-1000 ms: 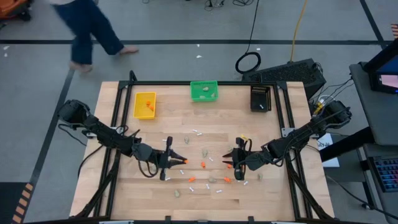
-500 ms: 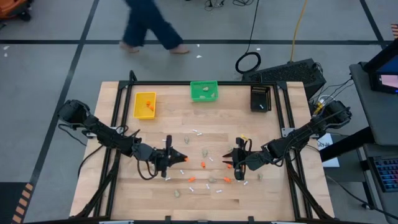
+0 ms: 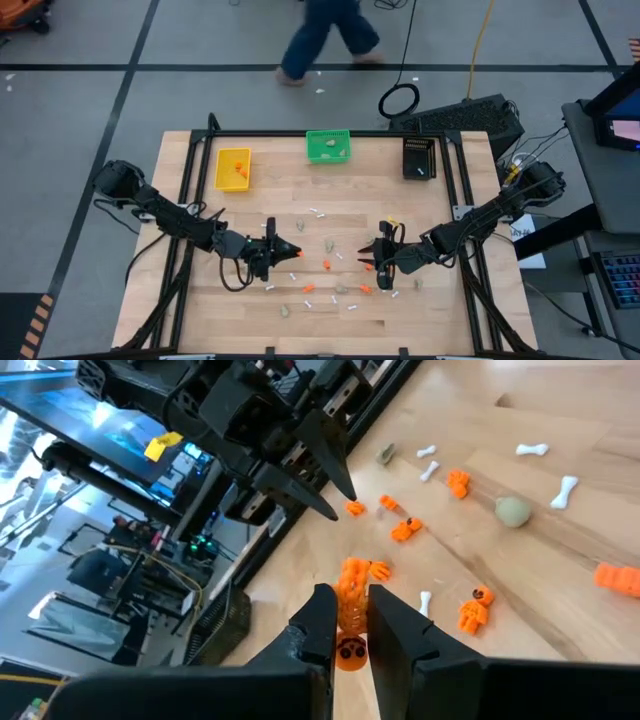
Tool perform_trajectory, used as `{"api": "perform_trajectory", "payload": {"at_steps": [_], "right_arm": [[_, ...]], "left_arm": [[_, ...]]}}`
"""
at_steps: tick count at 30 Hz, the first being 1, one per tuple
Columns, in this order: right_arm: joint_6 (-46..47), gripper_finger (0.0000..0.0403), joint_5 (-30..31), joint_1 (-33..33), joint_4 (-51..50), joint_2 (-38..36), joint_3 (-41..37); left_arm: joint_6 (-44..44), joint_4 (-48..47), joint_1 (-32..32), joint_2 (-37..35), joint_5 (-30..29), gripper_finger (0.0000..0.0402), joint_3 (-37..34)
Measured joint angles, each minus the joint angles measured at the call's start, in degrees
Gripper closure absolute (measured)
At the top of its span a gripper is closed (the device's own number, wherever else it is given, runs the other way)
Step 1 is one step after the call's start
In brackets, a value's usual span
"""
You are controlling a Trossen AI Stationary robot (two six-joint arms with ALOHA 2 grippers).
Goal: Sort Halloween decoration
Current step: Put the orange skeleton toy into the yellow bin
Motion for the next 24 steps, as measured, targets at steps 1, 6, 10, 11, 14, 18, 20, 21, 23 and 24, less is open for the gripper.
{"api": "perform_trajectory", "payload": {"at_steps": [1, 6, 10, 11, 14, 18, 20, 21, 23, 24], "right_arm": [[0.0, 0.0314, 0.0, 0.0, 0.0, 0.0, 0.0], [0.0, 0.0314, 0.0, 0.0, 0.0, 0.0, 0.0], [0.0, 0.0314, 0.0, 0.0, 0.0, 0.0, 0.0], [0.0, 0.0314, 0.0, 0.0, 0.0, 0.0, 0.0], [0.0, 0.0314, 0.0, 0.0, 0.0, 0.0, 0.0], [0.0, 0.0314, 0.0, 0.0, 0.0, 0.0, 0.0], [0.0, 0.0314, 0.0, 0.0, 0.0, 0.0, 0.0], [0.0, 0.0314, 0.0, 0.0, 0.0, 0.0, 0.0], [0.0, 0.0314, 0.0, 0.0, 0.0, 0.0, 0.0], [0.0, 0.0314, 0.0, 0.0, 0.0, 0.0, 0.0]], "left_arm": [[0.0, 0.0, 0.0, 0.0, 0.0, 0.0367, 0.0], [-2.5, 0.0, 0.0, 0.0, 0.0, 0.0367, 0.0], [-10.1, 0.2, 0.0, 0.0, 0.0, 0.0367, 0.0], [-11.6, 0.2, 0.0, 0.0, 0.0, 0.0367, 0.0], [-17.1, 0.2, 0.0, 0.0, 0.0, 0.0367, 0.0], [-27.3, 0.2, 0.0, 0.0, 0.0, 0.0367, 0.0], [-31.8, 0.2, 0.0, 0.0, 0.0, 0.0367, 0.0], [-33.7, 0.2, 0.0, 0.0, 0.0, 0.0367, 0.0], [-36.6, 0.2, 0.0, 0.0, 0.2, 0.0367, 0.0], [-37.4, 0.2, 0.0, 0.0, 0.2, 0.0367, 0.0]]}}
